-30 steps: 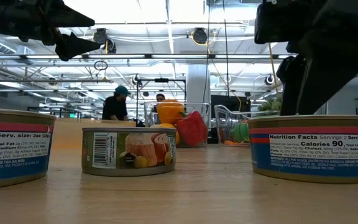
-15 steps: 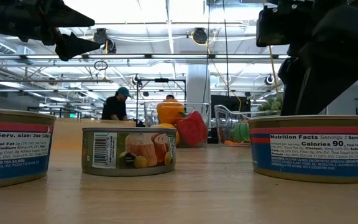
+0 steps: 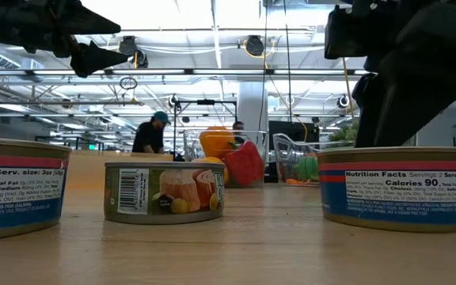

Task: Pick & Place Food Item
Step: Put the right blue tuna can into the orange bin

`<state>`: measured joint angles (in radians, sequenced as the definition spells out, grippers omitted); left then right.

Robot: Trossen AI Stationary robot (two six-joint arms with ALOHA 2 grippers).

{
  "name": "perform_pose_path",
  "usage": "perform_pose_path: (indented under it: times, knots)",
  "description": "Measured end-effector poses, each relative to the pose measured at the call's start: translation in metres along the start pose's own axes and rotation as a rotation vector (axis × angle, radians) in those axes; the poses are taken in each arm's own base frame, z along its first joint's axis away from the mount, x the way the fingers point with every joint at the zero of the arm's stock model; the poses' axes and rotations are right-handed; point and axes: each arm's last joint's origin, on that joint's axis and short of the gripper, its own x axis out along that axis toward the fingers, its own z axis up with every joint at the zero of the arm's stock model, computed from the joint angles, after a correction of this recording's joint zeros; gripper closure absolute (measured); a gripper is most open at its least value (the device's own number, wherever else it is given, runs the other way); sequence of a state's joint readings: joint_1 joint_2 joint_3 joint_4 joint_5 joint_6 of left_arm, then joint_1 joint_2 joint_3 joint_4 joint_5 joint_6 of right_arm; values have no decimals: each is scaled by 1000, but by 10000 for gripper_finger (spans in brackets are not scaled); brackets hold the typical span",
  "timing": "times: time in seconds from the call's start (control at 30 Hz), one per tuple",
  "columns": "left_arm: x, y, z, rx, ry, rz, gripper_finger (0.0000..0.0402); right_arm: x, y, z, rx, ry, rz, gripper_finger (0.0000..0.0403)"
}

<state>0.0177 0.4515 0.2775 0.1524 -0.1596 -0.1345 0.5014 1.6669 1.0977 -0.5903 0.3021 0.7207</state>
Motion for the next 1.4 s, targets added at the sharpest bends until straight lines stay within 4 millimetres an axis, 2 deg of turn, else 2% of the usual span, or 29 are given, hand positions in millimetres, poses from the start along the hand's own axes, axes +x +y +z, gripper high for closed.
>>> perform_pose_path:
  times: [0.27, 0.53, 1.07, 1.4]
  knots:
    - [0, 0, 0, 0, 1, 0, 7, 1, -5, -1, 15, 21, -38, 55]
    - [0, 0, 0, 1, 1, 0, 7, 1, 1, 2, 29, 31, 64, 55]
    - [0, 0, 0, 1, 1, 0, 7, 1, 2, 3, 20, 30, 90, 55]
    - [0, 0, 0, 1, 0, 0, 7, 18, -12, -11, 62, 42, 65, 55]
